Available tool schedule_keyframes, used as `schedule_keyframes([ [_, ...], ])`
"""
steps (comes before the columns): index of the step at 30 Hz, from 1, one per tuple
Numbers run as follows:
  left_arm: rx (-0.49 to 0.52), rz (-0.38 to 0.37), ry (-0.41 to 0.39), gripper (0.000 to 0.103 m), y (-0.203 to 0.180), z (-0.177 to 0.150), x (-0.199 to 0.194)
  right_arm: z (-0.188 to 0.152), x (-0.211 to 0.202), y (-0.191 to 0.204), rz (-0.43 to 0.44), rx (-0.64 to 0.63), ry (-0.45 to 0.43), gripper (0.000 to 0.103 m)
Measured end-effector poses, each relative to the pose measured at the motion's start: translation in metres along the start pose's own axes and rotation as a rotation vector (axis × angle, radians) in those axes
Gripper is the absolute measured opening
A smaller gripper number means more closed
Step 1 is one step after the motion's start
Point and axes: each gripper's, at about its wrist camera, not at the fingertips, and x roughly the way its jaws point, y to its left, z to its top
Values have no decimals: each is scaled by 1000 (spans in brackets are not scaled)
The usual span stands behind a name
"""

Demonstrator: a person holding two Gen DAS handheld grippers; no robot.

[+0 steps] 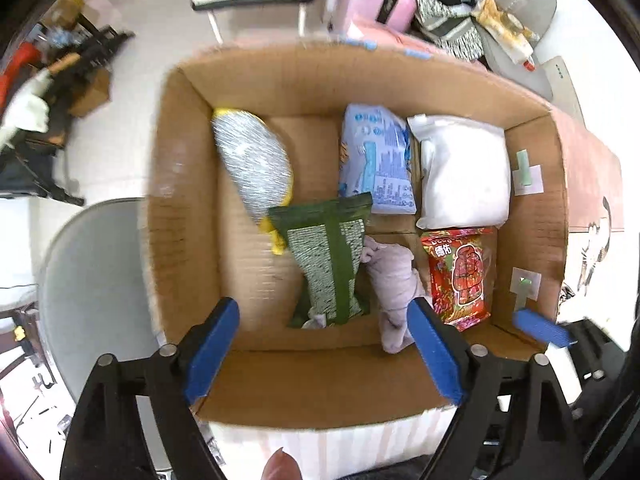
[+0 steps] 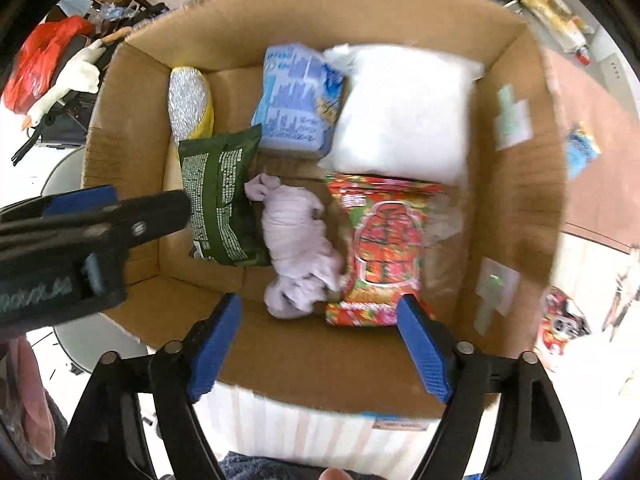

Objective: Organize snacks
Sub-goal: 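Place the green packet in the box with left tool while right releases cloth there, then grasp the orange panda snack bag with right tool while left grasps blue tube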

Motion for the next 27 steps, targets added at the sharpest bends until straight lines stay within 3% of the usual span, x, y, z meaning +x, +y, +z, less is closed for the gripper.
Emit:
schedule_keyframes([
  [3,-5,36,-57,100,3,-17,-17,-11,-23,-4,-42,0,-59,103],
  [13,-55,96,-205,102,-5,-62,-52,-55,-78,-27,-92,10,-205,103],
  [21,-66,130,-277,102,-38,-85,-83,-90,-106,-42,20,17,-253,103],
  [24,-21,172,-298,102,-72,-87,-86,-104,-110,-81,12,84,-280,103],
  [27,24,218,-302,102,-109,-80,-77,-117,-97,-139,-21,192,-252,103],
])
